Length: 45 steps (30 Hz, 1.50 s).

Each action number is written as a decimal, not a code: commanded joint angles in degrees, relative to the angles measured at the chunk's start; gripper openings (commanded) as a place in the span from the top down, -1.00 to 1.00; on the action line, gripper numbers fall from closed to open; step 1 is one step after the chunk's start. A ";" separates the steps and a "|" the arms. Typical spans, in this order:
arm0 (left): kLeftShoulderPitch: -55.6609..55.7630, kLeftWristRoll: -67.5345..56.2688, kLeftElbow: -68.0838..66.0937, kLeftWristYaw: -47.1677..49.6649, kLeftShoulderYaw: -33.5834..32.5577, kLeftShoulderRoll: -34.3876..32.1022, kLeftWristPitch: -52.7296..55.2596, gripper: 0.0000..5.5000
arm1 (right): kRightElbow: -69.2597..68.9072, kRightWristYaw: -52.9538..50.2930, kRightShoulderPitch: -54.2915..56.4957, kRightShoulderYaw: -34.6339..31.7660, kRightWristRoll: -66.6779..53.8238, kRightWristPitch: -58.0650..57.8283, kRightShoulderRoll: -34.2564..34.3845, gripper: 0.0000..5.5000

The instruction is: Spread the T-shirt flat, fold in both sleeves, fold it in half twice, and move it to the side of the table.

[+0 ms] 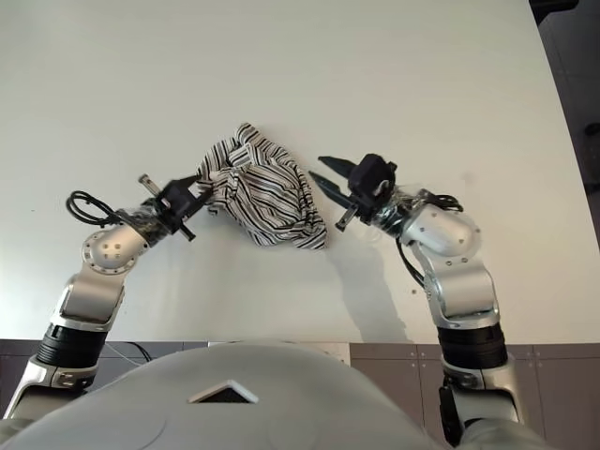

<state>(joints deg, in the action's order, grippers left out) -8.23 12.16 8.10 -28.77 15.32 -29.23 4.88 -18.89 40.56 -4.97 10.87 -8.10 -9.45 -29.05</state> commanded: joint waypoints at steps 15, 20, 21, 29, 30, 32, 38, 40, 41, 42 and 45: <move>-6.62 18.59 -9.65 -3.83 12.18 -26.81 -34.50 0.55 | 9.56 2.83 2.90 -0.56 -1.44 5.79 0.11 0.59; -3.26 19.24 -13.24 -0.23 11.20 -26.57 -43.12 0.55 | 20.39 5.52 2.42 2.18 1.91 9.78 -1.41 0.59; -3.04 19.12 -13.58 0.20 10.84 -26.36 -43.74 0.55 | 21.56 6.39 1.43 3.38 3.16 11.28 -2.01 0.59; -3.06 20.41 -17.33 -0.53 10.62 -28.31 -46.80 0.55 | 35.55 1.53 6.45 11.47 27.68 31.16 -13.14 0.59; -3.94 22.12 -18.82 -1.60 11.30 -29.59 -46.02 0.55 | 36.34 0.83 7.40 11.31 30.48 33.00 -16.10 0.59; -6.39 25.19 -21.73 -3.36 12.52 -32.82 -44.95 0.55 | 35.24 1.33 7.20 8.59 30.17 34.11 -20.61 0.59; -12.71 12.28 -18.45 -7.21 9.44 -35.05 -36.99 0.55 | 16.49 7.58 -7.60 -0.30 13.78 27.02 -28.10 0.59; -17.20 4.44 -13.10 -9.80 9.55 -36.22 -33.28 0.55 | 8.85 9.79 -12.05 -2.51 7.69 22.05 -29.35 0.59; -19.13 1.13 -10.40 -11.10 9.56 -37.31 -31.34 0.55 | 5.99 10.84 -13.70 -3.66 5.45 19.76 -29.98 0.59; -20.49 -1.02 -8.51 -12.18 9.40 -38.37 -29.31 0.55 | 3.83 11.67 -14.95 -4.76 3.68 17.72 -30.25 0.59; -20.34 3.13 -11.26 -12.77 9.35 -41.68 -26.00 0.55 | -0.39 15.29 -18.33 -8.04 -1.36 12.64 -32.14 0.59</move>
<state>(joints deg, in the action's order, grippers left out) -21.09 4.63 3.93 -32.83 19.35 -66.19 -31.87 -15.60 53.00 -21.45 6.27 -6.04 7.08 -57.84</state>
